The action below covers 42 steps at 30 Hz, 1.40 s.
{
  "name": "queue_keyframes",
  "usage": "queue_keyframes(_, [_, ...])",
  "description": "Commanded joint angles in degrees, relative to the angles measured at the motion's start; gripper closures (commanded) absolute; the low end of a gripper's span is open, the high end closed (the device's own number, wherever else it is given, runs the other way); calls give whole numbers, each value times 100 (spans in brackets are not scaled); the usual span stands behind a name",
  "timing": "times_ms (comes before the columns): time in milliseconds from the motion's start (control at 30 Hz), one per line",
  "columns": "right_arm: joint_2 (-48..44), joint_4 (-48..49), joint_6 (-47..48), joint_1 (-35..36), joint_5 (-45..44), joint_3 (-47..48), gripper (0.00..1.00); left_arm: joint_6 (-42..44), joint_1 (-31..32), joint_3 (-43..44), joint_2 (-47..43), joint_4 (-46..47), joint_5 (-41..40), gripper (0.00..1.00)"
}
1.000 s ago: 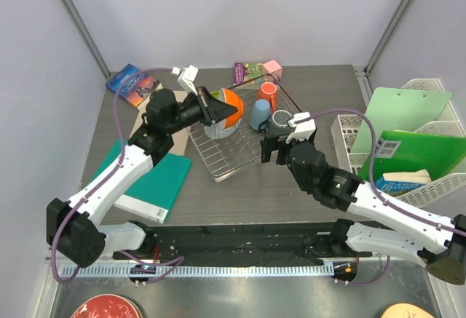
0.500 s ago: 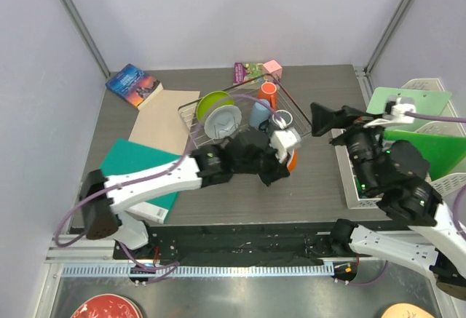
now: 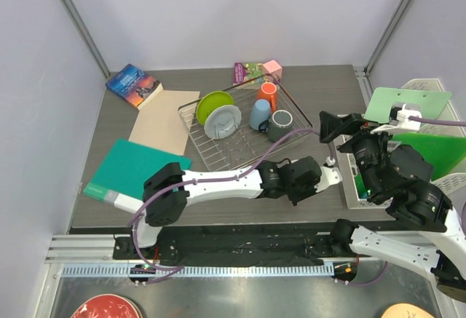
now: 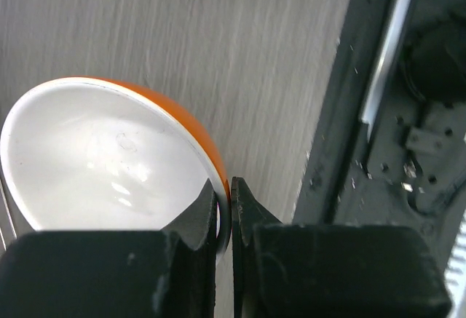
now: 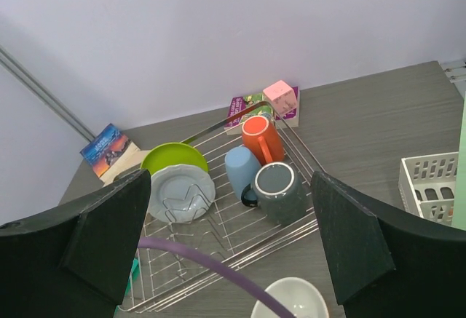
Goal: Unload the mixed dishes from the dish rack
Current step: Place the bowl at the center of the board.
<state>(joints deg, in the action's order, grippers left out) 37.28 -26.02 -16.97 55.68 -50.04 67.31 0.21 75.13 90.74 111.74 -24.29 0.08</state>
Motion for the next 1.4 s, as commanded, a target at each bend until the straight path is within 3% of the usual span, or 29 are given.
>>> queue_keyframes(0, [-256,-105,-87,13,-208,-51,4,321,221,646,479,-14,-482,100])
queue_keyframes(233, [-256,-289,-149,22,-278,-148,4,568,467,1147,1340,57,-693,100])
queue_keyframes(467, [-133,-307,-166,22,-269,-236,4,621,625,1420,1639,-153,-920,100])
queue_keyframes(567, [-63,-316,-210,22,-243,-279,3,568,625,1561,1640,-339,-1106,87])
queue_keyframes(733, [-28,-290,-245,13,-252,-288,3,559,634,1227,1210,-129,-1369,71])
queue_keyframes(1067, [52,-281,-131,13,-278,-78,3,498,652,604,24,152,-2046,59])
queue_keyframes(1200, [104,-272,-140,22,-313,-51,3,454,652,234,-530,408,-2169,47])
queue_keyframes(1333, [131,-263,-210,22,-357,-77,2,60,591,103,-1039,390,-2415,46])
queue_keyframes(1367, [131,-263,-227,22,-366,-95,3,-142,529,-264,-1389,495,-2459,44])
